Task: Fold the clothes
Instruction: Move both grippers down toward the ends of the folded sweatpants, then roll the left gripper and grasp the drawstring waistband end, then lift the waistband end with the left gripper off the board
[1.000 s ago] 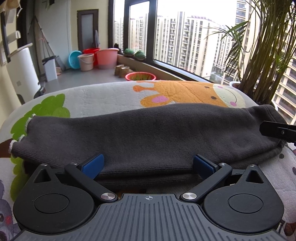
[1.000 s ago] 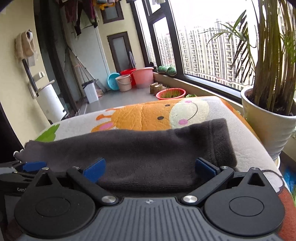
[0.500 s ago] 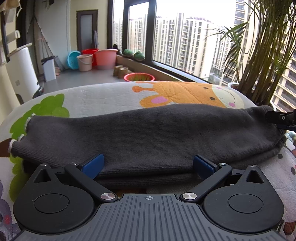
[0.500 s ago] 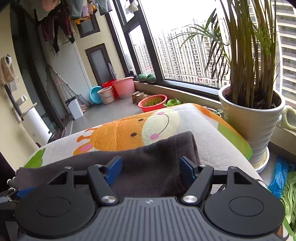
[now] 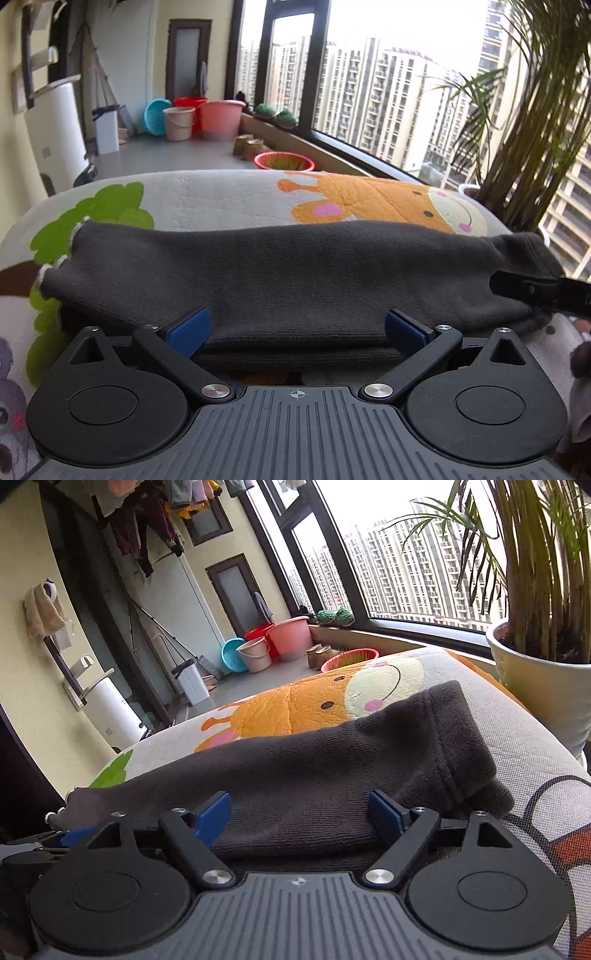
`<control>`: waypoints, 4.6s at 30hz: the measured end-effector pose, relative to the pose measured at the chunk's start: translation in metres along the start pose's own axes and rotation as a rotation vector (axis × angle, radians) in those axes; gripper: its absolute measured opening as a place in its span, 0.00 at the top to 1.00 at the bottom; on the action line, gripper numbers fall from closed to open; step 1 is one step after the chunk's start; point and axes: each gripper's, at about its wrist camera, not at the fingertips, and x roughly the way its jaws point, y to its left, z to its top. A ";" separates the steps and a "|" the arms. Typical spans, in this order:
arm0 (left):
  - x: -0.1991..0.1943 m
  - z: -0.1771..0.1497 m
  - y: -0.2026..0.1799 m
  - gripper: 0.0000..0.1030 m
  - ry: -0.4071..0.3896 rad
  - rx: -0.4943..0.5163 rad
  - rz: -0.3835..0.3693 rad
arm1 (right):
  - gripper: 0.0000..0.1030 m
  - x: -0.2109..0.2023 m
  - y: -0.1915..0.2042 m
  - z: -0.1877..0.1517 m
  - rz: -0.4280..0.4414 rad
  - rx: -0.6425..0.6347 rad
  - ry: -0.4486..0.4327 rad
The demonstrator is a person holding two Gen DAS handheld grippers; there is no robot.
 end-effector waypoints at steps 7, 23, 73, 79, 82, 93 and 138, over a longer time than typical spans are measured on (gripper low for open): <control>-0.039 0.005 0.112 0.04 -0.019 -0.563 -0.010 | 0.16 -0.001 -0.006 -0.001 0.039 0.045 -0.018; -0.009 0.011 0.114 0.55 0.013 -0.588 0.090 | 0.00 0.002 -0.002 0.000 0.066 0.010 0.006; -0.002 -0.027 -0.076 0.69 -0.358 0.636 0.393 | 0.00 0.002 -0.009 0.001 0.098 0.058 -0.011; -0.046 0.005 0.018 0.34 -0.260 -0.022 0.281 | 0.00 0.002 -0.008 0.001 0.099 0.060 -0.012; -0.061 0.003 0.080 0.24 -0.234 -0.385 0.238 | 0.00 0.002 -0.012 0.001 0.101 0.062 -0.012; -0.033 -0.010 0.114 0.10 -0.120 -0.612 0.116 | 0.00 0.002 -0.013 0.001 0.106 0.070 -0.015; -0.001 -0.022 -0.055 0.68 -0.290 0.466 0.350 | 0.00 0.002 -0.016 0.000 0.134 0.107 -0.022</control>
